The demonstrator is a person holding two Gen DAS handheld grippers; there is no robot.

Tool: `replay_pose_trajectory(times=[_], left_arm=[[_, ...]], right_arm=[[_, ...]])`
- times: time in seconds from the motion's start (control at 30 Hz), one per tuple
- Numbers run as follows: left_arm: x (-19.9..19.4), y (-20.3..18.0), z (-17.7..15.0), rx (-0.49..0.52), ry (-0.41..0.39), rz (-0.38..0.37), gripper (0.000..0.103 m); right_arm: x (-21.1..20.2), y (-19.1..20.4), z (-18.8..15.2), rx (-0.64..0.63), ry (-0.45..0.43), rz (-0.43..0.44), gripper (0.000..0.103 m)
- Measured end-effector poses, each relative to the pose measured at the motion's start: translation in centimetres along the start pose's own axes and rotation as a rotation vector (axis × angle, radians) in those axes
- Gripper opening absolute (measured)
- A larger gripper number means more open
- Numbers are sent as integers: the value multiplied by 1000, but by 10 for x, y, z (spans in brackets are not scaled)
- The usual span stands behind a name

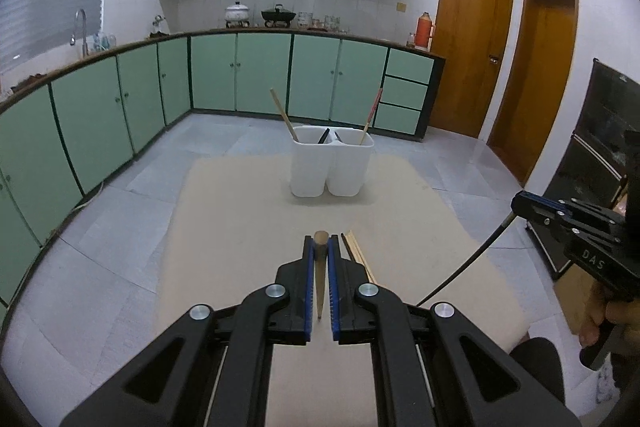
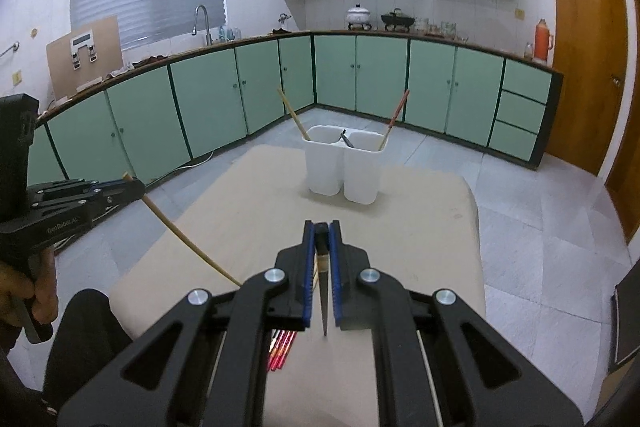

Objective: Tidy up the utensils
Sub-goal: 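Lift both chopsticks and carry them toward the white holder, then lower both chopsticks into the white holder and open both tools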

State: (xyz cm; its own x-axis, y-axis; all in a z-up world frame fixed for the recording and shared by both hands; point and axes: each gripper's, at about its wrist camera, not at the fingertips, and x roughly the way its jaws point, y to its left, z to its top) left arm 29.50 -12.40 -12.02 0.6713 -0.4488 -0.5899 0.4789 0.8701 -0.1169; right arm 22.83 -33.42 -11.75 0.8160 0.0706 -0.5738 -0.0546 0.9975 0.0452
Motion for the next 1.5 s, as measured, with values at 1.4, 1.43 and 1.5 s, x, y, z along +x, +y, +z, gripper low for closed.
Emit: replay_pose_trajectory(times=[1.4, 1.43, 1.5], left_arm=[[70, -1, 231, 84, -189, -2, 6], [74, -1, 235, 85, -193, 2, 6], [88, 0, 246, 83, -198, 15, 6]], right_arm=[[78, -54, 237, -37, -16, -35, 6], [84, -56, 241, -35, -15, -37, 6], [96, -58, 249, -37, -12, -48, 6]])
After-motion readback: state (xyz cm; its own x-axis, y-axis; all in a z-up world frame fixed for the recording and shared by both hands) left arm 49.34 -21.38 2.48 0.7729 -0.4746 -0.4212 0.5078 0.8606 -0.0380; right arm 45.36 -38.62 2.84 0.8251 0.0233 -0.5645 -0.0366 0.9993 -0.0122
